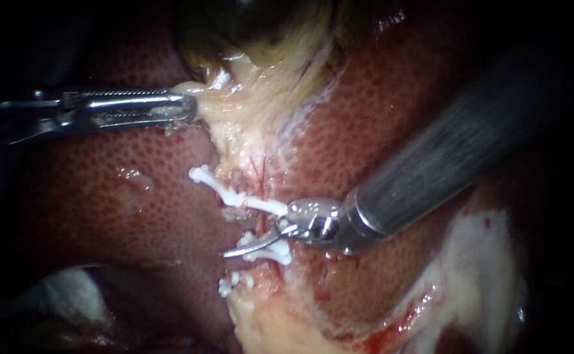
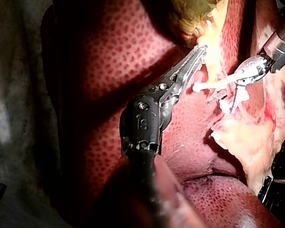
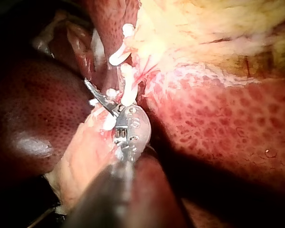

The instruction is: Go to the cutting position right tube

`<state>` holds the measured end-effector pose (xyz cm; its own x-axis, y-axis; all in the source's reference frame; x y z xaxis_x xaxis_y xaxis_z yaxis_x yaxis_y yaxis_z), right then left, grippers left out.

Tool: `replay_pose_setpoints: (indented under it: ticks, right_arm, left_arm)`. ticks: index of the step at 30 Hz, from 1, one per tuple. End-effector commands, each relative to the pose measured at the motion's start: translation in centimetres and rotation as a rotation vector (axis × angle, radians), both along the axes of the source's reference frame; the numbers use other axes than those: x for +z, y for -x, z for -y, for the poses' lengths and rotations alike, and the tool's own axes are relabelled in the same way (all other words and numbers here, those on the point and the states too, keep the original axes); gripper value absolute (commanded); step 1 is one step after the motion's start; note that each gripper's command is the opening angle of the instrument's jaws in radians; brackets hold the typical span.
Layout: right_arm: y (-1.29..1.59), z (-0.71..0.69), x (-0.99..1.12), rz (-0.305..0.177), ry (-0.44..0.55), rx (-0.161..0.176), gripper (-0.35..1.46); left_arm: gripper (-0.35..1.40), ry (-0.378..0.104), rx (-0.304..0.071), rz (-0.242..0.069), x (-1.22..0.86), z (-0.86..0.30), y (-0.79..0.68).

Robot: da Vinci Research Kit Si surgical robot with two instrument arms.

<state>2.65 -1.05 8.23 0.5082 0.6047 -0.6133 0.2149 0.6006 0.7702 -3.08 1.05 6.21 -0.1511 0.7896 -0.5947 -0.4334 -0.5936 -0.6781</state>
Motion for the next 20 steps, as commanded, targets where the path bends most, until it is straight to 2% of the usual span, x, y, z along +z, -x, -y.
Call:
replay_pose_setpoints:
  ticks: [1, 10, 11, 20]
  right_arm:
    - [0.00, 0.00, 0.00, 0.000, 0.002, 0.002, 1.35]
    - [-0.01, 0.00, 0.00, 0.001, -0.004, 0.006, 1.33]
    - [-0.01, 0.00, 0.00, 0.004, -0.009, 0.007, 1.23]
    - [0.00, -0.01, 0.00, 0.003, -0.009, 0.006, 1.23]
  left_arm:
    - [-0.35, 0.000, 0.000, 0.000, 0.00, 0.00, 0.00]
    - [-0.35, 0.000, 0.000, 0.000, 0.00, 0.00, 0.00]
    - [-0.35, 0.000, 0.000, 0.000, 0.00, 0.00, 0.00]
    - [-0.35, 0.000, 0.000, 0.000, 0.00, 0.00, 0.00]
